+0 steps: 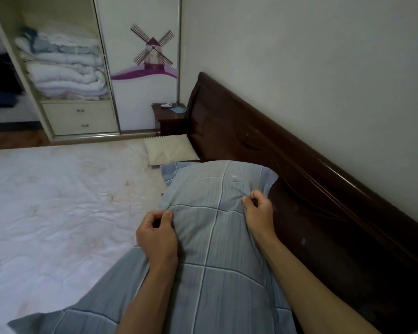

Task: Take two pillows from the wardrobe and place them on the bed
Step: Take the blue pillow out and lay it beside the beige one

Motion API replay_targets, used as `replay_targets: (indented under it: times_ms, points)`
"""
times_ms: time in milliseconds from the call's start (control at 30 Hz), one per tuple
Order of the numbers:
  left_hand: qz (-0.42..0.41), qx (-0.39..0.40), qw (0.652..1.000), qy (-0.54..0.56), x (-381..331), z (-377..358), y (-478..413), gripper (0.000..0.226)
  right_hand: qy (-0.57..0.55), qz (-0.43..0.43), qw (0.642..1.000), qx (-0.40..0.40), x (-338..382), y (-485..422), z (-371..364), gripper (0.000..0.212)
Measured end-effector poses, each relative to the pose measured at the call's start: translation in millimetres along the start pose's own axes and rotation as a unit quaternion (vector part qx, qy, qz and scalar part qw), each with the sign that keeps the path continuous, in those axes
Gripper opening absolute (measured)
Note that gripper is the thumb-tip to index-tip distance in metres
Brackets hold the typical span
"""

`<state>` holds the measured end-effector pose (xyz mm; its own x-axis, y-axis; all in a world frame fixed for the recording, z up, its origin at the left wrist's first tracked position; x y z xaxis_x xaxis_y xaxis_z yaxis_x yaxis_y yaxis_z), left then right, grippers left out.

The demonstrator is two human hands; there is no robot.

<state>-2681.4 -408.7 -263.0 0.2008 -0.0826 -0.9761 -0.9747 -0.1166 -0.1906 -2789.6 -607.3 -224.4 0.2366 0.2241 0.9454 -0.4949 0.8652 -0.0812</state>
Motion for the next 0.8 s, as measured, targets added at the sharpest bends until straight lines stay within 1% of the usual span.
replay_targets:
  times_ms: [133,300,400,500,667,800]
  points:
    - [0.001,-0.04,0.999,-0.014,9.6,-39.8,3.6,0.021,-0.018,0.016,0.999,0.034,-18.1,-53.2,3.2,0.031]
    - [-0.004,-0.094,0.995,-0.028,22.5,-86.7,10.3,0.017,-0.036,0.04,0.994,0.095,-34.6,-120.6,7.4,0.035]
    - [-0.003,-0.126,0.992,-0.031,32.6,-107.8,11.1,0.015,-0.035,0.054,0.99,0.128,-42.6,-152.3,2.9,0.039]
    - [-0.006,-0.157,0.987,-0.036,43.1,-124.2,8.5,0.017,-0.047,0.054,0.986,0.153,-53.9,-174.9,-7.1,0.038]
    - [-0.018,-0.168,0.984,-0.052,70.6,-143.7,3.2,0.017,-0.046,0.044,0.983,0.172,-89.6,-200.5,-26.2,0.037]
    - [-0.018,-0.165,0.984,-0.061,116.0,-151.2,2.3,0.017,-0.038,0.033,0.981,0.186,-133.6,-217.2,-47.2,0.033]
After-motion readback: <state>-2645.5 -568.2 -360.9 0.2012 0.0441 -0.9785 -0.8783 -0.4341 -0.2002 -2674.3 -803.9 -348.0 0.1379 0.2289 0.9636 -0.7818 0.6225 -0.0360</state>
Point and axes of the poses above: each hand's wrist, its own y-axis away from the middle knuckle, its own z-axis out of the back of the hand, x = y × z, the point moved 2 cm from there along -y, towards the middle knuckle, and after that the axes turned 8 degrees about -z, right-handed, at the moved point
